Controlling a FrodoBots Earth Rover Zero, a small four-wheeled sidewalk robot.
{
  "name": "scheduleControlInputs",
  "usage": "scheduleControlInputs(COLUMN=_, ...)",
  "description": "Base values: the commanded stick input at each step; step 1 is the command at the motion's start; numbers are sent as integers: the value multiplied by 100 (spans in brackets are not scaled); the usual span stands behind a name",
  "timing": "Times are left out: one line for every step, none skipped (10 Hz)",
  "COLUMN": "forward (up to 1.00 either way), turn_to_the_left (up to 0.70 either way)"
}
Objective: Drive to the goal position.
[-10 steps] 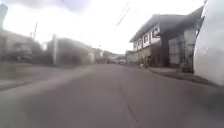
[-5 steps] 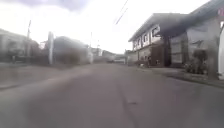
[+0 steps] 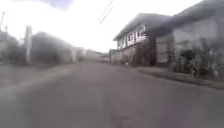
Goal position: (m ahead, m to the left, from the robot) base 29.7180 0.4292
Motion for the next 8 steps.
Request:
scheduleControlInputs(forward=100, turn_to_the_left=0)
scheduleControlInputs(forward=100, turn_to_the_left=0)
scheduleControlInputs(forward=100, turn_to_the_left=0)
scheduleControlInputs(forward=100, turn_to_the_left=0)
scheduleControlInputs(forward=100, turn_to_the_left=0)
scheduleControlInputs(forward=100, turn_to_the_left=0)
scheduleControlInputs(forward=100, turn_to_the_left=0)
scheduleControlInputs(forward=100, turn_to_the_left=0)
